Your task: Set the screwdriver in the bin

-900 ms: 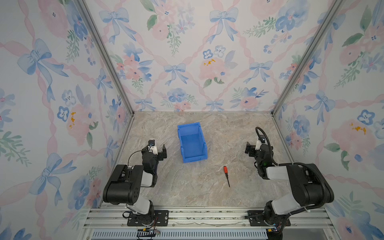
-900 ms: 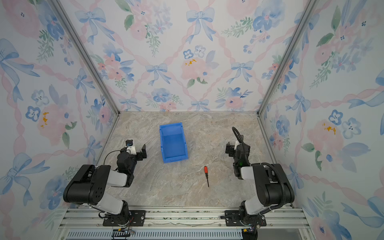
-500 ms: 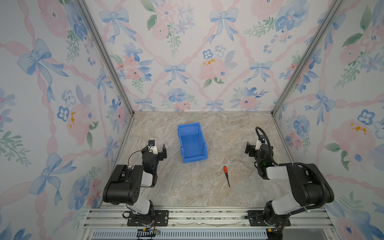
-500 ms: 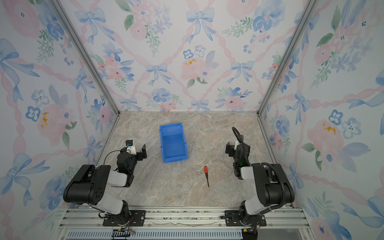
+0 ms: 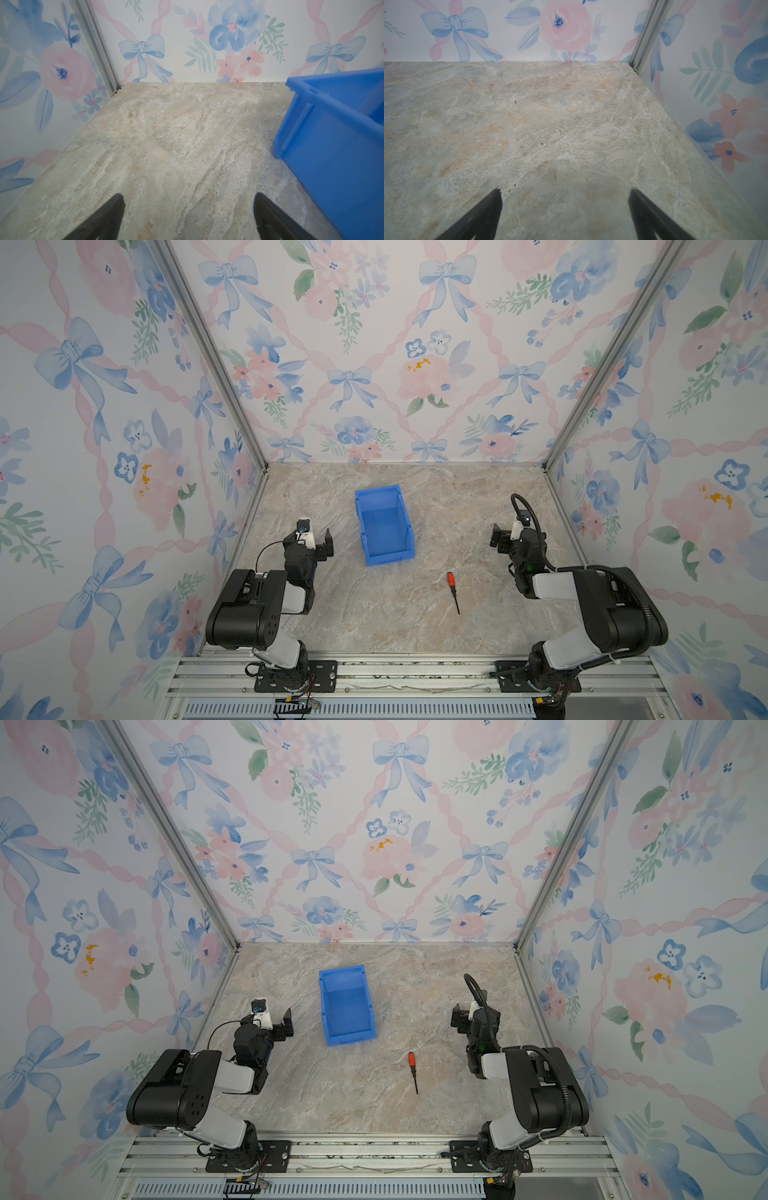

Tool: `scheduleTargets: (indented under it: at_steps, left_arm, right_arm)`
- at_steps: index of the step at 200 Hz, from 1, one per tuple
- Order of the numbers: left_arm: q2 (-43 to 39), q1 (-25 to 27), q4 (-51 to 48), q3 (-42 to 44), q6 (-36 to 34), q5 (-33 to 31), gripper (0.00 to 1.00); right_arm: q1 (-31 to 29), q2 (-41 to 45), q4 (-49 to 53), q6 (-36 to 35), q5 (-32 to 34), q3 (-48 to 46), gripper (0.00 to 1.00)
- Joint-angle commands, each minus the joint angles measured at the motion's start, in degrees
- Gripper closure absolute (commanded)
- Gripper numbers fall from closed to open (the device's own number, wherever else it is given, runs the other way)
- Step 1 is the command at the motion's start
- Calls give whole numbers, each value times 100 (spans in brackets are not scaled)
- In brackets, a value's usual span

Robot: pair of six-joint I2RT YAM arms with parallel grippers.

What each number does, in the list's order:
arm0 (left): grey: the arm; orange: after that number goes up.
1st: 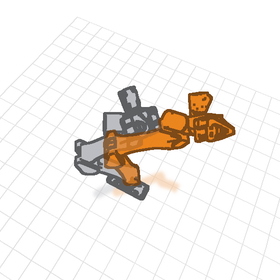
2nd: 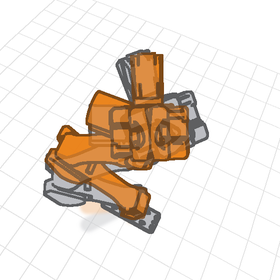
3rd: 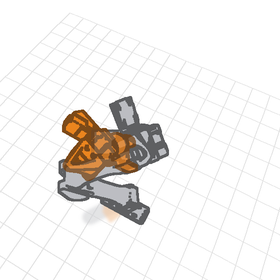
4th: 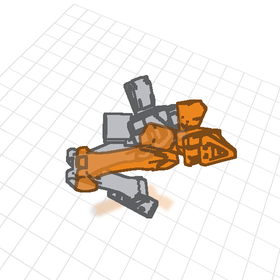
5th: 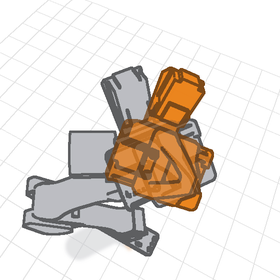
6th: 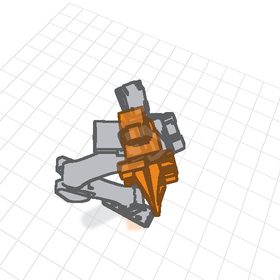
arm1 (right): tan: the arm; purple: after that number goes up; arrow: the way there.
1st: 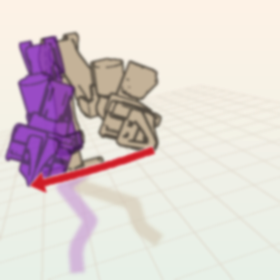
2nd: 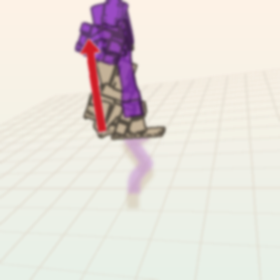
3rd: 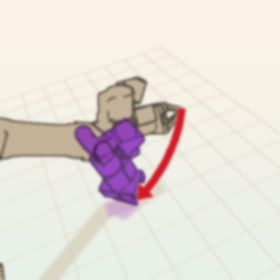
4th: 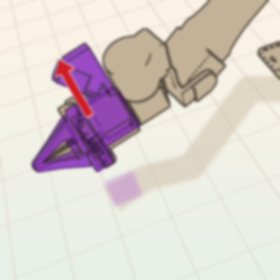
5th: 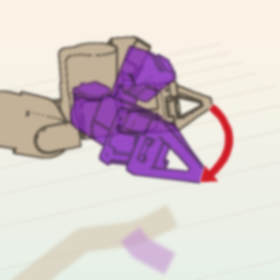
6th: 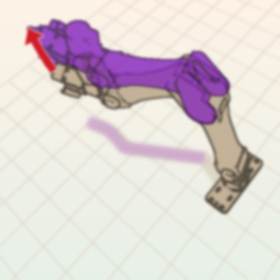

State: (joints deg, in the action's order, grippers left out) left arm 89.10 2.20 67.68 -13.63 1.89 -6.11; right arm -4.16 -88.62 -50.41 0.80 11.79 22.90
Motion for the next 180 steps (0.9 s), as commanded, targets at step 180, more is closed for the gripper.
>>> scheduleTargets:
  at_steps: [180]
  left_arm:
    - [-704, -26, -1843, -717, 139, -380, 3]
  right_arm:
    - [-497, 1272, 2007, -317, 277, 541, 3]
